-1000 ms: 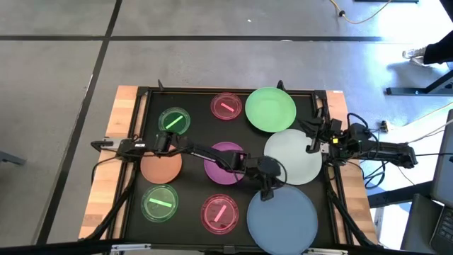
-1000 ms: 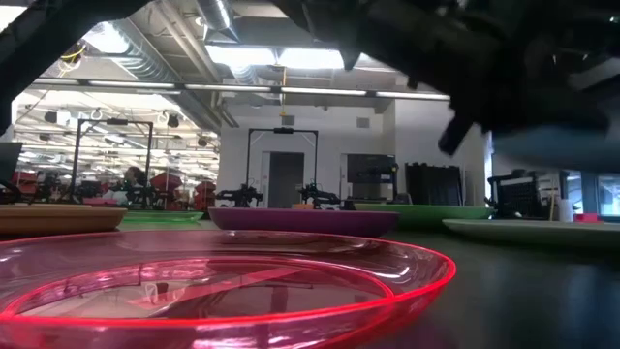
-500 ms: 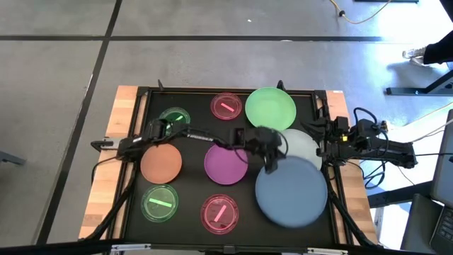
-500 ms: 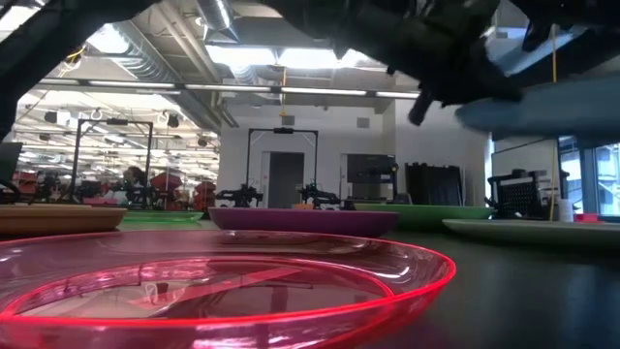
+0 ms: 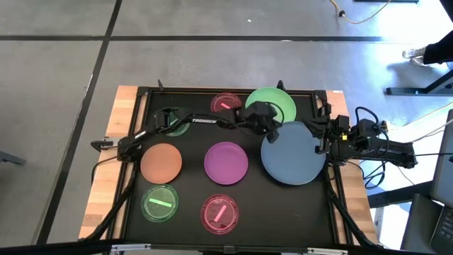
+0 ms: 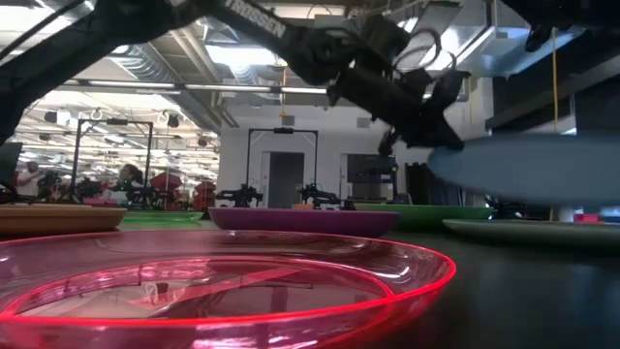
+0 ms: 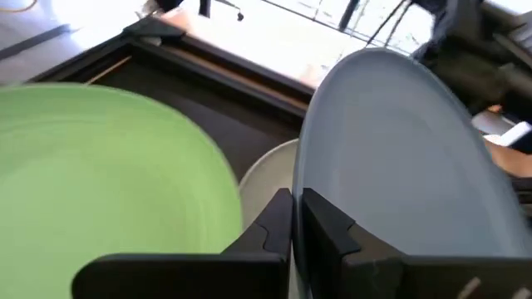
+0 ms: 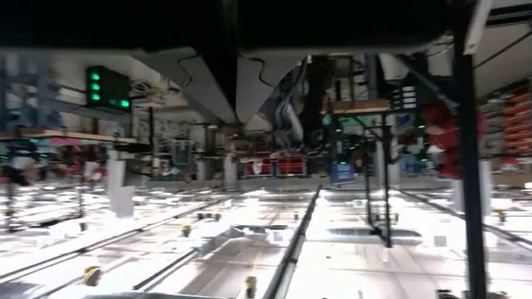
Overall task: Stack plastic plates
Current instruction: Stack the blue plate on top of the gray plate, then stack the green plate on top of the blue plate
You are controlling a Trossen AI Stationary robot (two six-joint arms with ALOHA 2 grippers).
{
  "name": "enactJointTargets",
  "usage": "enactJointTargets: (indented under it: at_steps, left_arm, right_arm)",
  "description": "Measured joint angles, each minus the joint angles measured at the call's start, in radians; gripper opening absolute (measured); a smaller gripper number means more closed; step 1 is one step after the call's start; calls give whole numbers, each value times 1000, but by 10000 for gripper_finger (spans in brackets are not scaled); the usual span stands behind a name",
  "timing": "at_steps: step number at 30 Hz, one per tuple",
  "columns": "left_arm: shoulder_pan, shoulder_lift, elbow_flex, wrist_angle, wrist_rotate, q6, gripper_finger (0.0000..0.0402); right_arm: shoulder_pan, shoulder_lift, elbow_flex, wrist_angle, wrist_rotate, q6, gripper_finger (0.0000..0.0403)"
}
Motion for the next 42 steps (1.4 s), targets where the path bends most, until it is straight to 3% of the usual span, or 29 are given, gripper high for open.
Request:
enactJointTargets:
  at_steps: [8, 14, 18, 25, 29, 34, 42]
  left_arm:
    - [11, 53, 0, 61, -2, 1, 9]
    - [5, 65, 2, 114, -46, 4, 10]
    - [4, 72, 2, 108, -22, 1, 12]
    - [1, 71, 2, 105, 19, -1, 69]
    - [1, 65, 2, 59, 66, 32, 98]
    - [2, 16, 1, -56, 96, 144, 107]
    - [2, -69, 1, -324, 5, 412, 107]
  right_arm:
    - [0, 0, 0, 13, 75, -51, 3]
    - [0, 0, 0, 17, 91, -53, 3]
    - [0, 0, 0, 18, 91, -52, 3]
    - [0, 0, 0, 17, 91, -53, 3]
    - [0, 0, 0, 17, 91, -53, 3]
    - [0, 0, 0, 10, 91, -53, 3]
    - [0, 0, -1, 6, 91, -75, 3]
